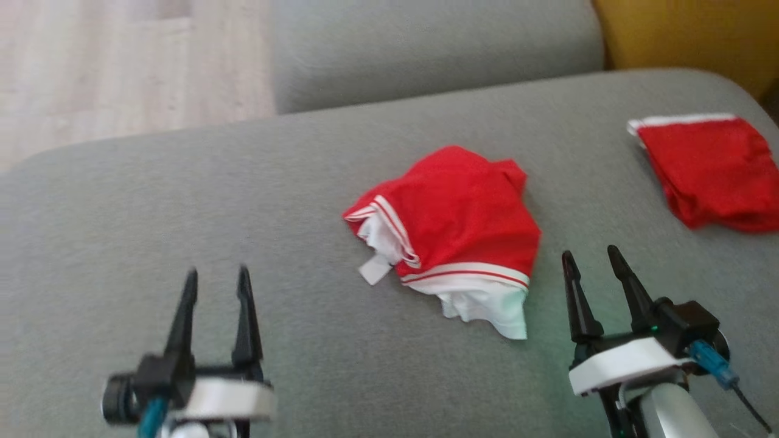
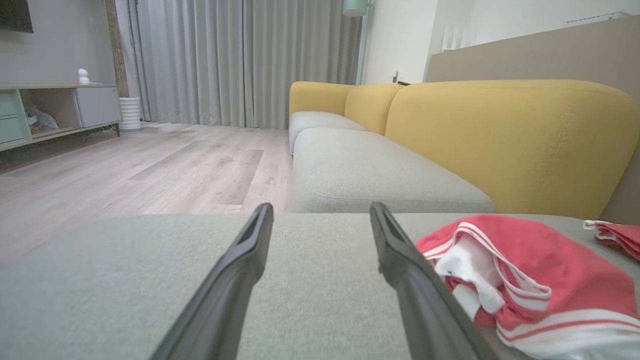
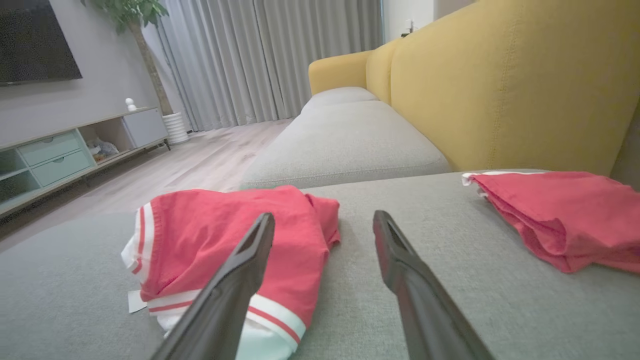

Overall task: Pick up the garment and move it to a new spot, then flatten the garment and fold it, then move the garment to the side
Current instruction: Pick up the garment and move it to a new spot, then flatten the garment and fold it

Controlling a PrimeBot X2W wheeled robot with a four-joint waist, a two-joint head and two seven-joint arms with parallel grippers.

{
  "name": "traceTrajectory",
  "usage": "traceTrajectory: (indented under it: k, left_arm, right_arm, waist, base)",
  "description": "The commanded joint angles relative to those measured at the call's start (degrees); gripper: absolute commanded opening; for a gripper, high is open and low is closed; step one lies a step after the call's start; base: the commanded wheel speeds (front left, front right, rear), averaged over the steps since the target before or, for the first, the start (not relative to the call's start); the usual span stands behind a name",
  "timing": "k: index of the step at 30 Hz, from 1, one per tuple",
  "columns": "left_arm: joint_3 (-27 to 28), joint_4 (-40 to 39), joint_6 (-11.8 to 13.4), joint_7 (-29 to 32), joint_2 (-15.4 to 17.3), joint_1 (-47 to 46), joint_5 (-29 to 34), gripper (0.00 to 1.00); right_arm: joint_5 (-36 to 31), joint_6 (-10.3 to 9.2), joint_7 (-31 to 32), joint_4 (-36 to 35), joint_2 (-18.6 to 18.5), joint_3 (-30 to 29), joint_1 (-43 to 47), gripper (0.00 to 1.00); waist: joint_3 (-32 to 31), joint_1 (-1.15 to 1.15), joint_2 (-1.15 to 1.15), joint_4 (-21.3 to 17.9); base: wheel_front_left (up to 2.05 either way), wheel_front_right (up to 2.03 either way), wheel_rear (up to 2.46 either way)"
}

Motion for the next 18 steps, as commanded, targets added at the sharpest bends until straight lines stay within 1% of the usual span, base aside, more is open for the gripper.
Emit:
traceTrajectory:
  k: [1,5,8,13,18]
  left_arm:
    - [2.20,-2.60,-0.50,-0.53,-0.11,0.10,0.72,1.00]
    - [3.07,-3.50,-0.45,-0.53,-0.38,4.21,2.59,1.00]
    - [2.80,-3.55,-0.04,-0.53,-0.44,5.76,2.39,1.00]
    - [1.08,-3.92,1.17,-0.53,-0.46,6.76,2.36,1.00]
    - [0.12,-3.92,1.61,-0.53,-0.47,7.26,2.75,1.00]
  right_arm:
    - [-0.72,-0.04,-0.22,-1.68,0.10,0.87,0.01,1.00]
    - [-1.35,-0.04,-0.22,-2.04,0.10,0.50,1.99,1.00]
    - [-1.86,-0.04,-0.22,-2.43,0.10,0.29,3.40,1.00]
    - [-2.42,-0.04,-0.22,-3.00,0.10,0.14,4.49,1.00]
    - [-3.03,-0.04,-0.22,-3.84,0.10,0.14,4.56,1.00]
  waist:
    - [-2.36,0.01,0.00,2.67]
    - [-3.46,0.01,0.00,4.21]
    - [-3.98,0.01,0.00,4.85]
    - [-4.33,0.01,0.00,5.15]
    - [-4.50,0.01,0.00,5.02]
  base:
    - [0.00,0.00,0.00]
    - [0.00,0.00,0.00]
    - [0.00,0.00,0.00]
    - [0.00,0.00,0.00]
    - [0.00,0.00,0.00]
